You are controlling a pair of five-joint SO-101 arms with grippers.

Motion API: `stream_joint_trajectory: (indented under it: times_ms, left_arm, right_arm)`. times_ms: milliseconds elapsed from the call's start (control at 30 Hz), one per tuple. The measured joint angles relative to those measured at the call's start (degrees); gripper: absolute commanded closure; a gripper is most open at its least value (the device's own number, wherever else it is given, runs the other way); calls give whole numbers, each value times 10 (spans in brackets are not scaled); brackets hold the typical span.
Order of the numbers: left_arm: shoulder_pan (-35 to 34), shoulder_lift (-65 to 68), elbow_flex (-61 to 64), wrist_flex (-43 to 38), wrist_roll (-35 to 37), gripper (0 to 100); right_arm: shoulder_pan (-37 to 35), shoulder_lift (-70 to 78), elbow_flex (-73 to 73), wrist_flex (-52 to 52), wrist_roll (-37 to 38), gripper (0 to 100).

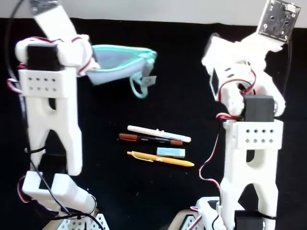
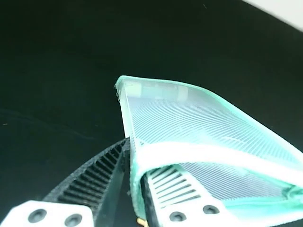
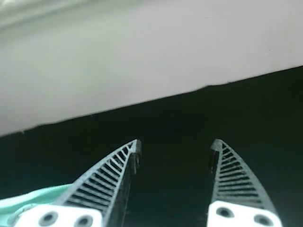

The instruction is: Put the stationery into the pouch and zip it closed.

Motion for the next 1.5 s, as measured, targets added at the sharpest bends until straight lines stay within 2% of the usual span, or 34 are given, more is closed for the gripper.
stream_joint_trajectory:
  times_ms: [200, 500, 600, 767, 933, 1100, 1300, 1500]
  left_arm:
    - [18, -12, 80, 0, -2, 994]
    - [-16, 1, 84, -5, -4, 993]
    - [-22, 32, 83, -31, -4, 982]
    - [-22, 54, 69, -85, -18, 870]
    - [-22, 62, 55, -116, -71, 875]
    - [-25, 62, 55, -148, -88, 874]
    - [-24, 63, 5, -144, -91, 872]
    - [-23, 63, -58, -105, -91, 889]
  right_arm:
    - [1, -4, 4, 34, 18, 764]
    - [0, -7, 67, 34, 19, 764]
    - [1, -7, 80, 34, 19, 764]
    - [1, -7, 101, 34, 22, 764]
    - [1, -7, 123, 34, 22, 764]
    - [1, -7, 144, 34, 23, 764]
    - [1, -7, 146, 34, 23, 764]
    - [1, -7, 146, 34, 23, 764]
